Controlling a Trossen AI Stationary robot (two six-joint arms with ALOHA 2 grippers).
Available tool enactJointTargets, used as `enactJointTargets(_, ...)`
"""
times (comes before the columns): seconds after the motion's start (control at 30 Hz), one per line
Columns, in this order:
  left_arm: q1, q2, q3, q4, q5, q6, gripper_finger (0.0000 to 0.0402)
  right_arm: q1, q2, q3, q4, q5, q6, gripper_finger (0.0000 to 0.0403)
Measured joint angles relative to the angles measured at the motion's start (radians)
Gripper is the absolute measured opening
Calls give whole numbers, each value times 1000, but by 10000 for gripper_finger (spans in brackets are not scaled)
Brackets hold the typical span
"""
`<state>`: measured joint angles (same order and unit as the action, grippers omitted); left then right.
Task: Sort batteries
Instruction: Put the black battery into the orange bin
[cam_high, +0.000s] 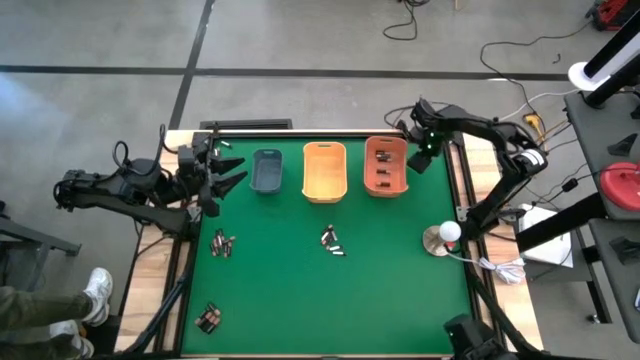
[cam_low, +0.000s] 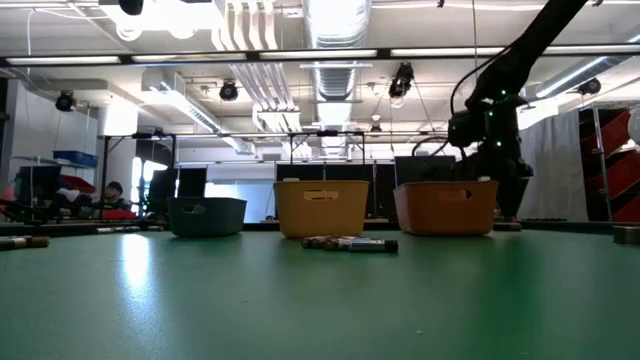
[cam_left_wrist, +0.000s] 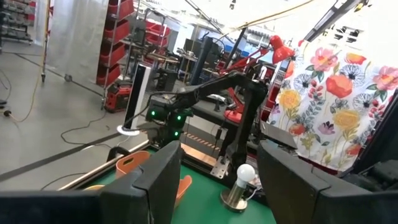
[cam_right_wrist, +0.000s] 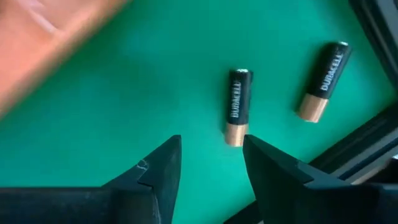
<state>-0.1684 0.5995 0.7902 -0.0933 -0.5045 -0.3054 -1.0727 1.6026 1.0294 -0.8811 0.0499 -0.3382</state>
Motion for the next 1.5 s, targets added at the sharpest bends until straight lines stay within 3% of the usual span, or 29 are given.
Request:
enactJointTargets(0.13, 0, 1, 0, 2, 0, -18, 191, 2, -13, -24, 122, 39, 30, 141)
enactJointTargets(0.57, 0, 1, 0, 4, -12, -44, 191, -11, 72, -36, 151, 56, -20, 109)
enactJointTargets(0.77, 0, 1, 0, 4, -23, -56, 191, -13, 108, -14, 136, 25, -57, 92)
enactJointTargets(1.03, 0, 1, 0, 4, -35, -56, 191, -20, 107, 10, 105, 3, -72, 39)
enactJointTargets(1.23, 0, 1, 0, 4, -35, -56, 191, -16, 68, 74, 18, -1, -41, 37)
enactJointTargets(1.43, 0, 1, 0, 4, -35, -45, 191, -11, -13, 184, -99, 161, -29, 38)
enactJointTargets(1.5, 0, 1, 0, 4, -35, -36, 191, -5, -44, 217, -122, 170, -29, 38)
